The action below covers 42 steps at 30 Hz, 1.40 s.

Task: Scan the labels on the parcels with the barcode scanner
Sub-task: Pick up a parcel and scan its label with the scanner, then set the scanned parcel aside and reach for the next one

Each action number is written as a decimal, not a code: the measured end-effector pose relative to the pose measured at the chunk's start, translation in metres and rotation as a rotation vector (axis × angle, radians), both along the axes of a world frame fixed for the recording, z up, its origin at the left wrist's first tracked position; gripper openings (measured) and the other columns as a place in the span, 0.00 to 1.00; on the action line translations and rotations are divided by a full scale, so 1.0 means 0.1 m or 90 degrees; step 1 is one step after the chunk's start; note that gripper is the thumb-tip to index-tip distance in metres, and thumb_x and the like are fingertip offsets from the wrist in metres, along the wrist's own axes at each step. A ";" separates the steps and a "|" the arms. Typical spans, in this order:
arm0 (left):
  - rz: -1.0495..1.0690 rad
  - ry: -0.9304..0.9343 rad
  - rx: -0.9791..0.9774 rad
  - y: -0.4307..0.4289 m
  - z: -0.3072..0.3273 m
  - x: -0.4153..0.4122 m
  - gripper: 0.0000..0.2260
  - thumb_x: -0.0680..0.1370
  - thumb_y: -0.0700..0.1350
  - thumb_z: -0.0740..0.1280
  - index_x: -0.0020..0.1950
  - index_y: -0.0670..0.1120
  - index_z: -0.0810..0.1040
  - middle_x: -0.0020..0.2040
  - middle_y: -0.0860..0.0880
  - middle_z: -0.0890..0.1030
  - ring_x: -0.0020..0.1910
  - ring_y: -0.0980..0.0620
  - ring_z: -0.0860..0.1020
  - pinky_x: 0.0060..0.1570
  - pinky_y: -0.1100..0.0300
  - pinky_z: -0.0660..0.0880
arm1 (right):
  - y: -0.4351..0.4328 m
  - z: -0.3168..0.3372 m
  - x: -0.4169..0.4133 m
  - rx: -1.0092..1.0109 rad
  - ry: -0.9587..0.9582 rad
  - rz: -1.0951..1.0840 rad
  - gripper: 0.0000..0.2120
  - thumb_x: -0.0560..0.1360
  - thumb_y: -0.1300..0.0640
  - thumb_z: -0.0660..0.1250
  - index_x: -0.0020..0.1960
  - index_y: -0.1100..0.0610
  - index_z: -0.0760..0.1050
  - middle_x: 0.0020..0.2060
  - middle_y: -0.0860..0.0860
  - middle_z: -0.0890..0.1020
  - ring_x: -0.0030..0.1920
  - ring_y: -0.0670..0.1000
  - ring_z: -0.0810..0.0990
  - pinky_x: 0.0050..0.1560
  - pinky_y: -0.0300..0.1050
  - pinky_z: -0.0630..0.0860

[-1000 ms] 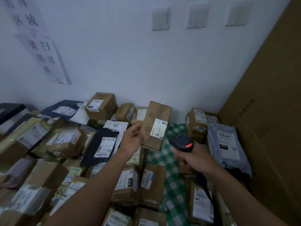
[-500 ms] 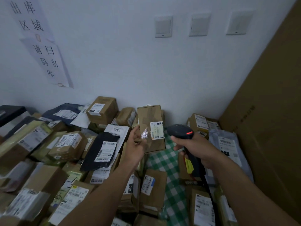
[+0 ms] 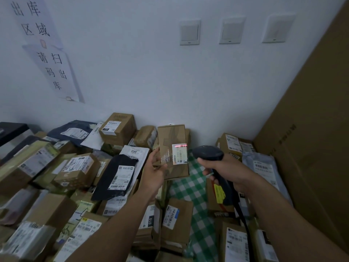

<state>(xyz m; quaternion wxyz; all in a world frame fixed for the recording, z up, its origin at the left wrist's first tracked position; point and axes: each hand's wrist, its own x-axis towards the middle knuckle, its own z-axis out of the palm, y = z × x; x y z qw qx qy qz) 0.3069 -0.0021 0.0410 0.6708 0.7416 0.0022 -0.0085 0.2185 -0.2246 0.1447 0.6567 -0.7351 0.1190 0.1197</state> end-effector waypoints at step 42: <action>-0.146 -0.092 0.581 -0.74 -0.63 1.49 0.22 0.79 0.55 0.68 0.71 0.49 0.75 0.75 0.46 0.70 0.74 0.44 0.67 0.74 0.47 0.66 | -0.51 -0.86 1.24 -0.103 0.065 -0.059 0.13 0.77 0.47 0.75 0.59 0.46 0.79 0.48 0.50 0.87 0.41 0.51 0.85 0.40 0.45 0.79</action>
